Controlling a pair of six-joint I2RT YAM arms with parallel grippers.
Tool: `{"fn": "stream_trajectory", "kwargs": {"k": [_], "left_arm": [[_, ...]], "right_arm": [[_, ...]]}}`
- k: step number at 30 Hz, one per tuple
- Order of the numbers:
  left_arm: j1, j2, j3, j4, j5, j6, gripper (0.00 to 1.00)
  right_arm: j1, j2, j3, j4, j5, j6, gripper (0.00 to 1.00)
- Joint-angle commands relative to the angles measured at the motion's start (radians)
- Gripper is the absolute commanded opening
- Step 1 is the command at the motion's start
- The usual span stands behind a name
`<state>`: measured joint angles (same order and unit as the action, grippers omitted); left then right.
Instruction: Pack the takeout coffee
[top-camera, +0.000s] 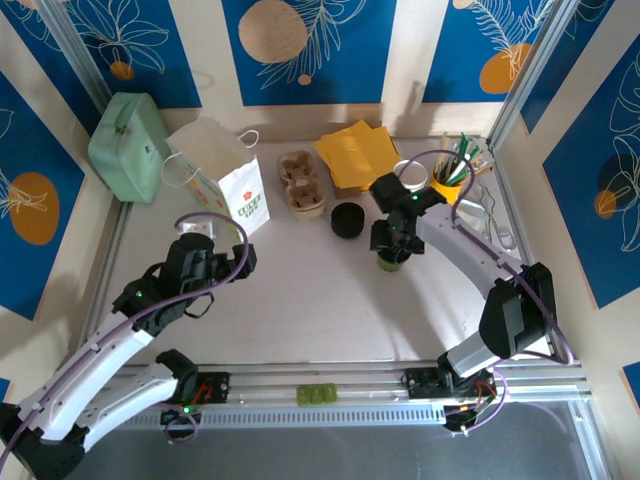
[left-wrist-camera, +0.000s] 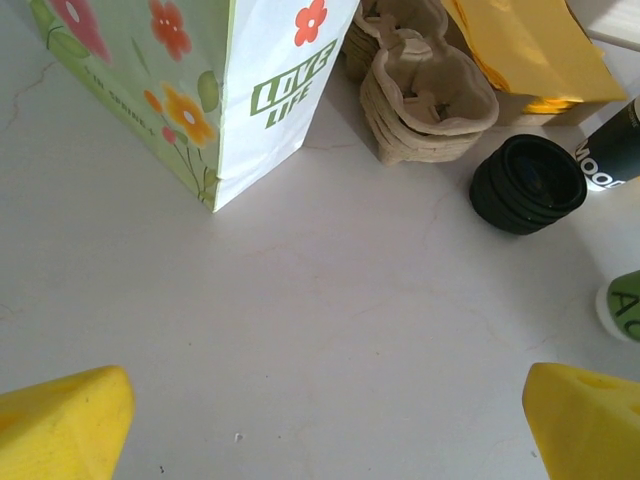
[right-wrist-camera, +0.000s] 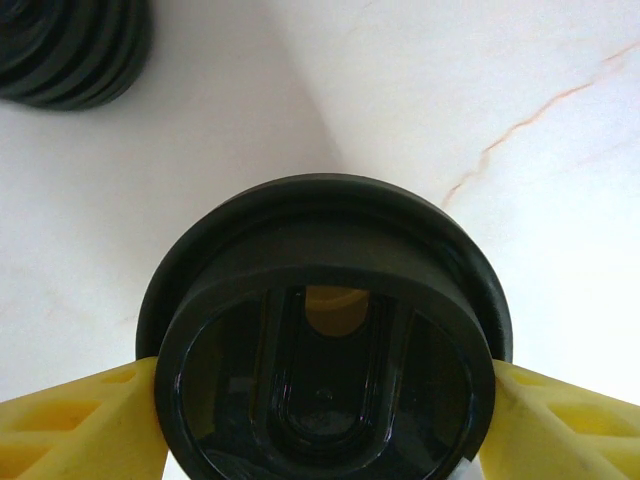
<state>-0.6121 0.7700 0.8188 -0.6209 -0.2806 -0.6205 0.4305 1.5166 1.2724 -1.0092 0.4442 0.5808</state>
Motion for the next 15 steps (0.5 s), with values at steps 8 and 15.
{"fn": "stream_trajectory", "kwargs": {"k": [8, 15], "left_arm": [[0.014, 0.008, 0.008, 0.012, 0.021, 0.012, 1.00], [0.019, -0.002, 0.002, 0.007, 0.017, 0.013, 0.99]], "right_arm": [[-0.289, -0.016, 0.003, 0.064, -0.032, -0.099, 0.73], [-0.410, 0.032, 0.028, 0.084, -0.053, -0.113, 0.73]]}}
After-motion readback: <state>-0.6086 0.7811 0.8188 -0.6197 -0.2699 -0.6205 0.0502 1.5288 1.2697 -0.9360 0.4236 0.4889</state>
